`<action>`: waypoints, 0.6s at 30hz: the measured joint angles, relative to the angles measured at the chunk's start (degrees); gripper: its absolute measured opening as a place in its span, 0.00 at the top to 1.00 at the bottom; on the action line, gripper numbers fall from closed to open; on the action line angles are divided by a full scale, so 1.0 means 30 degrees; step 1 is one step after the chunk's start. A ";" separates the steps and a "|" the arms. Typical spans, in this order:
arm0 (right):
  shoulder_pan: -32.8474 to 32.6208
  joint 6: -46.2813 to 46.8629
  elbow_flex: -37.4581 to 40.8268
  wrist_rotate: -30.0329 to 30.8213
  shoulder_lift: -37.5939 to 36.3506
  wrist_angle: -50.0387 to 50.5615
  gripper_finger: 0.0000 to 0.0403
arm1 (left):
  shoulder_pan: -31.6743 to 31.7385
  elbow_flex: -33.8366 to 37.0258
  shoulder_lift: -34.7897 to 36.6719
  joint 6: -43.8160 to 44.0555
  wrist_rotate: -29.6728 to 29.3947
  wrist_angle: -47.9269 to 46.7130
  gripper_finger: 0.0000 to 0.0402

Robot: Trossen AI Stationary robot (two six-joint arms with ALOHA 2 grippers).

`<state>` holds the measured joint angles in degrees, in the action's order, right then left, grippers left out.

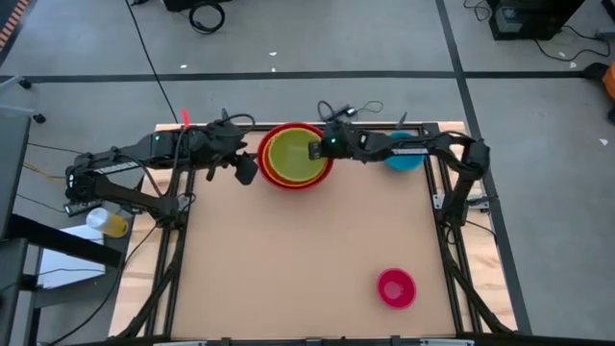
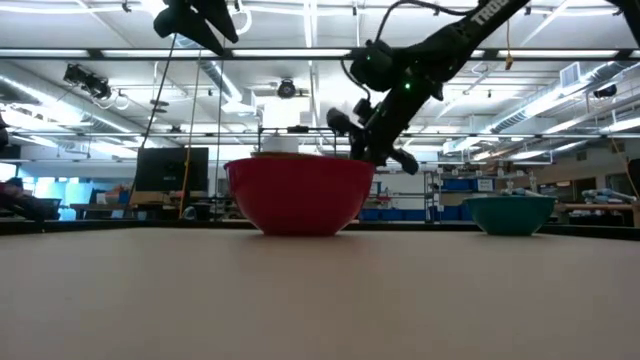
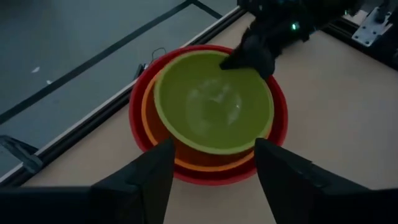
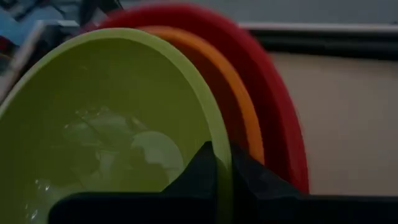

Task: Nest bowls inside each other
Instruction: Stack the green bowl on top of the orange bowl

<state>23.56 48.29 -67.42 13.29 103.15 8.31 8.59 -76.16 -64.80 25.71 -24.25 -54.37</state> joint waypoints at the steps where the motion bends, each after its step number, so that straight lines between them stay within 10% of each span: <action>1: -0.0146 0.0007 -0.0035 0.0146 0.0215 0.0132 0.95 | -0.0003 0.0000 0.0047 -0.0005 0.0019 -0.0049 0.45; 18: -0.0267 -0.0465 -0.0033 0.0740 -0.0222 -0.0899 0.71 | 0.0159 0.0022 0.0105 -0.0822 0.0109 -0.0682 0.45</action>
<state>22.76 46.90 -67.52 15.51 102.49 5.61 9.07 -76.09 -64.49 23.24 -23.92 -56.41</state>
